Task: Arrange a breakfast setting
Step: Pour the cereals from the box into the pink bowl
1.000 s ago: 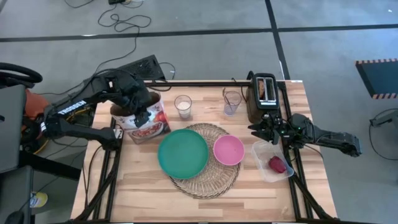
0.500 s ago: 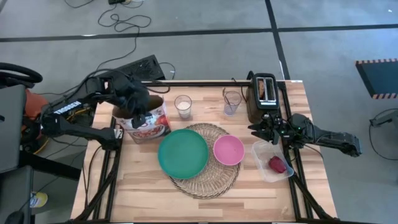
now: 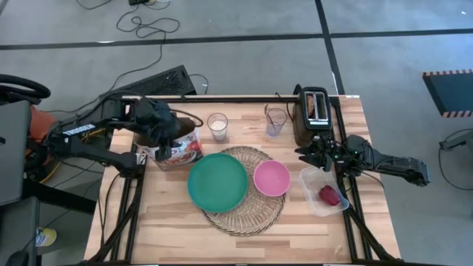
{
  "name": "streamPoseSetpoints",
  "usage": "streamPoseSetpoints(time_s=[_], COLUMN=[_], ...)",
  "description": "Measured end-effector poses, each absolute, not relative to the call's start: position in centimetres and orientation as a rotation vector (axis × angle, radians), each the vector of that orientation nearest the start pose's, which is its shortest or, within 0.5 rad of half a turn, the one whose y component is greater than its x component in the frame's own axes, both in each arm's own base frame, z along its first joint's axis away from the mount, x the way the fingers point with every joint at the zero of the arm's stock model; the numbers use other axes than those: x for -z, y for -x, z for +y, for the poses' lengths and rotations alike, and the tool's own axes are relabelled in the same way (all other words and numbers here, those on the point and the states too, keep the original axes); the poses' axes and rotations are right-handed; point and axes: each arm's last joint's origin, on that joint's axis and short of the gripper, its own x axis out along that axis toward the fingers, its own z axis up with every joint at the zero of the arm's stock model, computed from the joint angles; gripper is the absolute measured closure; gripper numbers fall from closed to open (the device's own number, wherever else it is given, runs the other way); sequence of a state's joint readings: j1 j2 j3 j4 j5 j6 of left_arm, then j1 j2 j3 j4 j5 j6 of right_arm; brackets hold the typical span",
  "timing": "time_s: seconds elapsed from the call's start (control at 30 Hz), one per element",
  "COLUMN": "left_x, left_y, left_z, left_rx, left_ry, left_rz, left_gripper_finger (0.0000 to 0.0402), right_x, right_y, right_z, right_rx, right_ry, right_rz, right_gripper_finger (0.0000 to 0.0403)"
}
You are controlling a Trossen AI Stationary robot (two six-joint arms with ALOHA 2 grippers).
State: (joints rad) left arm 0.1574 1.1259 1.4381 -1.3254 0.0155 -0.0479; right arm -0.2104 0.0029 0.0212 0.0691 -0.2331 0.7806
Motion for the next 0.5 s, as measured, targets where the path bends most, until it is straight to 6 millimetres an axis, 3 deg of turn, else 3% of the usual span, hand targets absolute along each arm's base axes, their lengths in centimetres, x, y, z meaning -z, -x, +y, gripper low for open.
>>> streamPoseSetpoints(time_s=[0.3, 0.5], left_x=[-36.5, -34.3], left_y=[-17.4, -18.1], left_z=[2.5, 2.6], left_rx=[-0.194, -0.214], left_ry=[0.22, 0.244], left_rz=[1.102, 1.193], left_gripper_finger=[0.0245, 0.0285], right_x=[-18.9, -19.6], right_y=[-9.3, -9.0], right_z=[-1.6, -2.0], right_rx=[-0.001, 0.091], right_ry=[-0.826, -0.873], right_rz=[-0.239, -0.374], right_gripper_finger=[0.0083, 0.0083])
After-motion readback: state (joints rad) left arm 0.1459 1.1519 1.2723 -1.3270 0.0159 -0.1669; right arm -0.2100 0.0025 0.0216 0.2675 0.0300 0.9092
